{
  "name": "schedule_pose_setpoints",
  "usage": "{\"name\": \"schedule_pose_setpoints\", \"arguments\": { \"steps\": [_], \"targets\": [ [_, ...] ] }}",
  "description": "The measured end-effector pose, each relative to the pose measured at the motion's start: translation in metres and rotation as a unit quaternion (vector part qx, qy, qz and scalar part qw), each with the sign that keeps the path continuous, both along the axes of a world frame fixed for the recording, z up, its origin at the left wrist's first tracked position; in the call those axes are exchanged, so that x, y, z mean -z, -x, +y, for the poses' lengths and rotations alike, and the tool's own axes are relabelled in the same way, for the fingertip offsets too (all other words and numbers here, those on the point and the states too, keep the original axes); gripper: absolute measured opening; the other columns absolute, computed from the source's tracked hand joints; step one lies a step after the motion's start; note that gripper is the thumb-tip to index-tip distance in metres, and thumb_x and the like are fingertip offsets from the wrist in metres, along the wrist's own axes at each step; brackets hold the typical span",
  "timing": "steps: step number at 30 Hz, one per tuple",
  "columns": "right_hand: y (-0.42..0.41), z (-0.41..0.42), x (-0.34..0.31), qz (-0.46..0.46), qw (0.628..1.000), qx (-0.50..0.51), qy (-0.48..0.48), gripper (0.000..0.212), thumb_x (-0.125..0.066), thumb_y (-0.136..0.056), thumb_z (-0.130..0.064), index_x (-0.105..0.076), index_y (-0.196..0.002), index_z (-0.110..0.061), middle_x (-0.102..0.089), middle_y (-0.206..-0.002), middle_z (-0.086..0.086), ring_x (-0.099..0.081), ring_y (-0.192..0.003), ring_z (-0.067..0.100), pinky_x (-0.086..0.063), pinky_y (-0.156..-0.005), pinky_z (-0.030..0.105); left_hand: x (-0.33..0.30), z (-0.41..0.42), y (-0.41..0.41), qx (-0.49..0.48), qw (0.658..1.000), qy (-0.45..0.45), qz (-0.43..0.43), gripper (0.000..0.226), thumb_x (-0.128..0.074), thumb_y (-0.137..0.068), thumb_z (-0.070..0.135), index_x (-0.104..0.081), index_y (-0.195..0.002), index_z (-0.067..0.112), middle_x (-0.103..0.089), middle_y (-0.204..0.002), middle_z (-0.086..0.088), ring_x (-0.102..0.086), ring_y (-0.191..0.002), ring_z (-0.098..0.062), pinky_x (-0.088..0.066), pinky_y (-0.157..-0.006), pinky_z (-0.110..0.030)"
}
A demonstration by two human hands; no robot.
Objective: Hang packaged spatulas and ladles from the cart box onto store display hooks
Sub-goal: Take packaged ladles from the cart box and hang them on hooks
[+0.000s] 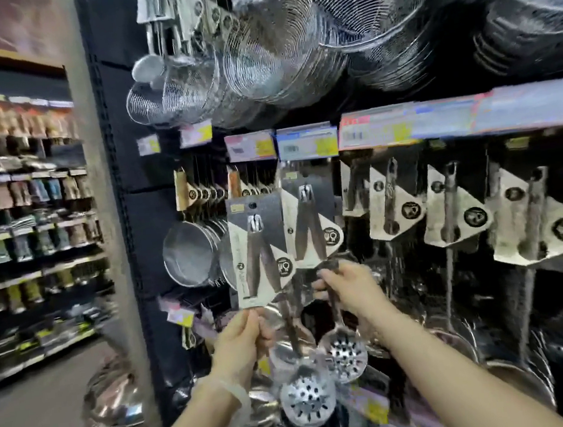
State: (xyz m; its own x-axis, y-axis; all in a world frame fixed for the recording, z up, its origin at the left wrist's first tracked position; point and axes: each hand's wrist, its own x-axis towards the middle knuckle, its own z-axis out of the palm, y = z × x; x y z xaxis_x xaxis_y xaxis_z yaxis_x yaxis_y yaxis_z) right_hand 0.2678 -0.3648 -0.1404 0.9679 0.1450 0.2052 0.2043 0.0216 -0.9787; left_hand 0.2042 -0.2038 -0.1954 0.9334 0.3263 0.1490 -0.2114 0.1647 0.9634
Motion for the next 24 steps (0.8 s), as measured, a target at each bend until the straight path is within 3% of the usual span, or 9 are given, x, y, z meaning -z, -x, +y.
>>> {"name": "schedule_pose_setpoints", "arguments": {
  "steps": [3, 6, 11, 13, 15, 19, 24],
  "targets": [
    [-0.02, 0.02, -0.011, -0.01, 0.998, 0.048, -0.042, 0.02, -0.051, -0.093, -0.004, -0.058, -0.076, -0.012, -0.062, -0.069, 0.007, -0.061, -0.05, 0.009, -0.052, -0.048, 0.018, -0.005, 0.035, -0.034, 0.051, 0.997, -0.055, 0.022, 0.025, -0.041, -0.098, 0.018, -0.063, -0.09, 0.01, -0.059, -0.055, 0.0, -0.053, -0.053, -0.017, -0.042, -0.05, -0.028],
    [-0.029, 0.031, -0.012, -0.034, 0.996, 0.074, -0.039, 0.022, -0.05, -0.093, -0.004, -0.06, -0.076, -0.015, -0.065, -0.073, 0.006, -0.064, -0.053, 0.003, -0.055, -0.055, 0.019, -0.013, 0.057, -0.065, 0.101, 0.992, -0.073, 0.022, 0.024, -0.043, -0.097, 0.02, -0.065, -0.09, 0.013, -0.061, -0.056, 0.0, -0.054, -0.054, -0.018, -0.041, -0.05, -0.03],
    [-0.031, 0.037, -0.009, -0.08, 0.99, 0.114, -0.038, 0.022, -0.048, -0.093, -0.001, -0.061, -0.08, -0.012, -0.064, -0.074, 0.006, -0.064, -0.057, 0.001, -0.053, -0.056, 0.014, -0.008, 0.062, -0.094, 0.173, 0.984, 0.004, 0.036, 0.021, -0.042, -0.097, 0.018, -0.062, -0.094, 0.011, -0.057, -0.051, 0.003, -0.051, -0.043, -0.011, -0.042, -0.04, -0.024],
    [-0.033, 0.037, -0.017, -0.097, 0.987, 0.125, -0.034, 0.022, -0.049, -0.093, -0.001, -0.062, -0.08, -0.013, -0.064, -0.074, 0.008, -0.065, -0.056, 0.002, -0.051, -0.053, 0.013, -0.006, 0.062, -0.1, 0.195, 0.979, 0.032, 0.042, 0.02, -0.043, -0.096, 0.017, -0.061, -0.093, 0.01, -0.056, -0.05, 0.003, -0.051, -0.045, -0.013, -0.042, -0.043, -0.026],
    [-0.034, 0.034, -0.023, -0.09, 0.987, 0.129, -0.027, 0.021, -0.05, -0.093, -0.003, -0.062, -0.081, -0.014, -0.067, -0.075, 0.007, -0.066, -0.055, 0.004, -0.048, -0.05, 0.012, -0.006, 0.061, -0.104, 0.213, 0.976, 0.027, 0.041, 0.02, -0.042, -0.097, 0.017, -0.06, -0.091, 0.01, -0.055, -0.051, 0.002, -0.049, -0.048, -0.015, -0.039, -0.048, -0.028],
    [-0.038, 0.028, -0.022, -0.061, 0.99, 0.127, -0.003, 0.015, -0.052, -0.094, -0.009, -0.063, -0.086, -0.013, -0.074, -0.073, -0.002, -0.07, -0.063, 0.007, -0.049, -0.051, 0.013, -0.01, 0.061, -0.107, 0.249, 0.968, -0.012, 0.041, 0.025, -0.042, -0.097, 0.019, -0.06, -0.081, 0.01, -0.056, -0.058, -0.001, -0.051, -0.048, -0.009, -0.041, -0.04, -0.016],
    [-0.039, 0.03, -0.015, -0.071, 0.988, 0.139, -0.007, 0.014, -0.053, -0.093, -0.014, -0.065, -0.087, -0.017, -0.075, -0.078, -0.003, -0.072, -0.068, 0.011, -0.052, -0.056, 0.017, -0.012, 0.073, -0.115, 0.271, 0.961, -0.006, 0.046, 0.024, -0.043, -0.095, 0.021, -0.06, -0.082, 0.01, -0.056, -0.059, -0.001, -0.053, -0.048, -0.008, -0.047, -0.046, -0.02]
  ]
}}
